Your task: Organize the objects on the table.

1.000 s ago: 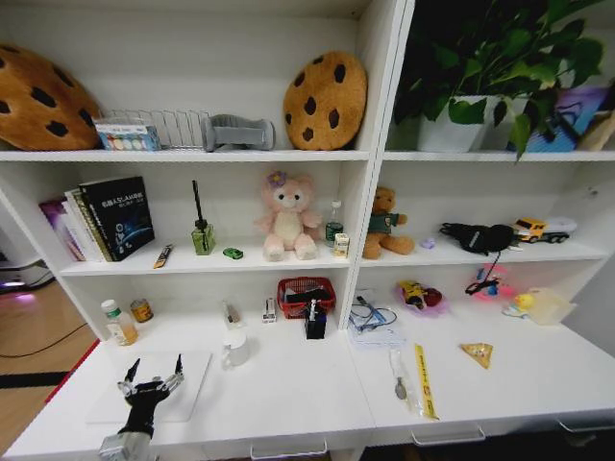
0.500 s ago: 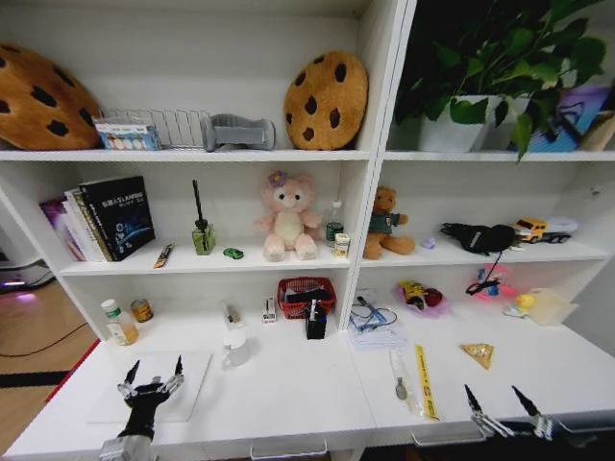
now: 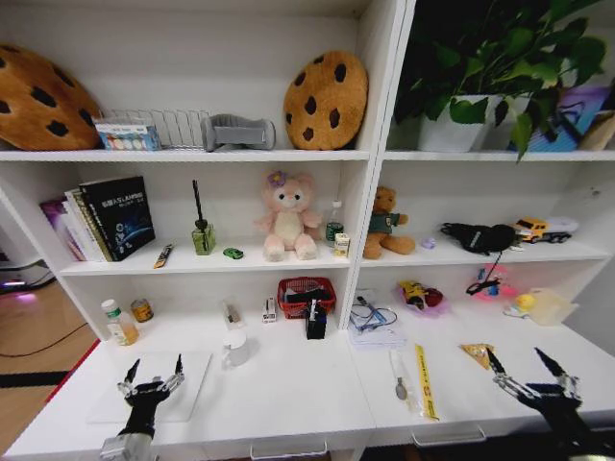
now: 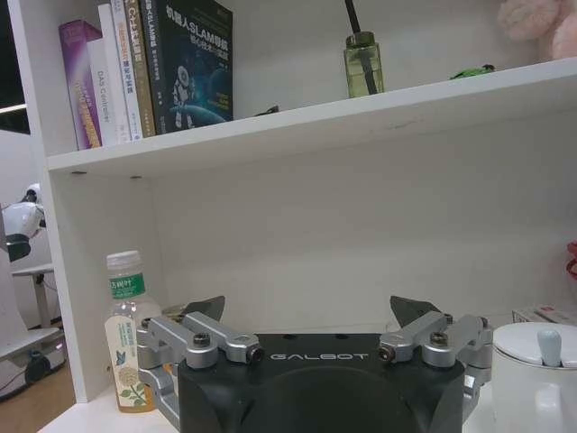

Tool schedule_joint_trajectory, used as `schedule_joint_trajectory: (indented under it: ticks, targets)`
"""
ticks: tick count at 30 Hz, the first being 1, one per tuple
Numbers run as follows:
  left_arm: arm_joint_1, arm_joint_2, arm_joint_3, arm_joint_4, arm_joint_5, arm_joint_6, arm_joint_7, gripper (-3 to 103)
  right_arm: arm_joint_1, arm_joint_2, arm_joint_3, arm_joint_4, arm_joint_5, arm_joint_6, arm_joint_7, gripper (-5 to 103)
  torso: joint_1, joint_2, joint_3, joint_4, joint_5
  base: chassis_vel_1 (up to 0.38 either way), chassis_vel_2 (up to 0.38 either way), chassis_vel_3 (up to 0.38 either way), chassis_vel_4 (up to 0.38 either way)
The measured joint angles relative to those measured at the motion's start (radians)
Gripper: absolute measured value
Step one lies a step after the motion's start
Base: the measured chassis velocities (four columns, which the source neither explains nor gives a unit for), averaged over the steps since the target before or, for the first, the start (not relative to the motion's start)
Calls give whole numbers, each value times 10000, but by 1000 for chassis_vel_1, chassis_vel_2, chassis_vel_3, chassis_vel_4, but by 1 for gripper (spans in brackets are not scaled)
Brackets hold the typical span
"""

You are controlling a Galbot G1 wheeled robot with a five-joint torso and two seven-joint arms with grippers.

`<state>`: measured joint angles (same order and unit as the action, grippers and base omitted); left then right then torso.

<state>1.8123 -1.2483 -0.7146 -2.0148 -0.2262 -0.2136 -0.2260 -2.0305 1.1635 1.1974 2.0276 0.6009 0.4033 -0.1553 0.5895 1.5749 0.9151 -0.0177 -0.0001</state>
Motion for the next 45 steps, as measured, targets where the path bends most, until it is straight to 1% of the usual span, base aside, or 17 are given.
schedule_joint_trajectory:
  ticks: [1,3,9,11,12,15,25,26,29,37,42,45]
  targets:
    - [-7,1,3,12,-1,2,0,100,-1,56,0,50,4,-3,16,98,0,0,0,0,0,0,0,0,0]
    - [-13,6,7,23,-3,8,-2,100,9,188,-61,143,1,-9,32,95,0,0,0,1,-1,0,0,0,0]
    - [-37,25,10,74,-19,24,-12,100,191,355,-360,156,-91,-27,39,94,0,0,0,2,0,0,0,0,0]
    - [-50,34,8,89,-30,29,-15,100,258,365,-433,140,-108,-27,43,94,0,0,0,2,0,0,0,0,0]
    - [-63,38,7,107,-38,30,-16,100,290,365,-469,118,-119,-27,44,92,1,0,0,2,0,0,0,0,0]
    - [-96,45,5,155,-44,32,-18,100,362,374,-560,58,-176,4,64,95,1,-1,0,2,0,0,0,0,0]
    - [-171,54,16,249,-64,47,-25,100,677,419,-814,-64,-317,186,138,96,5,-2,1,3,-1,21,-18,-21,16]
    - [-171,54,15,252,-70,48,-25,100,717,412,-826,-73,-324,187,172,98,5,-2,1,2,0,114,-87,-97,81]
    - [-172,62,7,255,-83,49,-26,100,792,401,-887,-92,-328,187,238,95,-1,1,-1,1,-1,129,-69,-121,82]
    - [-161,79,-33,257,-106,57,-32,100,874,367,-955,-162,-342,188,319,95,-3,2,-2,2,-1,172,13,-173,-8]
    - [-121,50,-41,249,-103,57,-34,100,901,362,-958,-196,-385,233,419,95,0,0,0,1,-3,54,46,-79,-54]
    - [-111,44,-46,236,-99,58,-34,100,900,384,-979,-194,-381,308,431,95,2,-1,1,2,2,0,0,0,0]
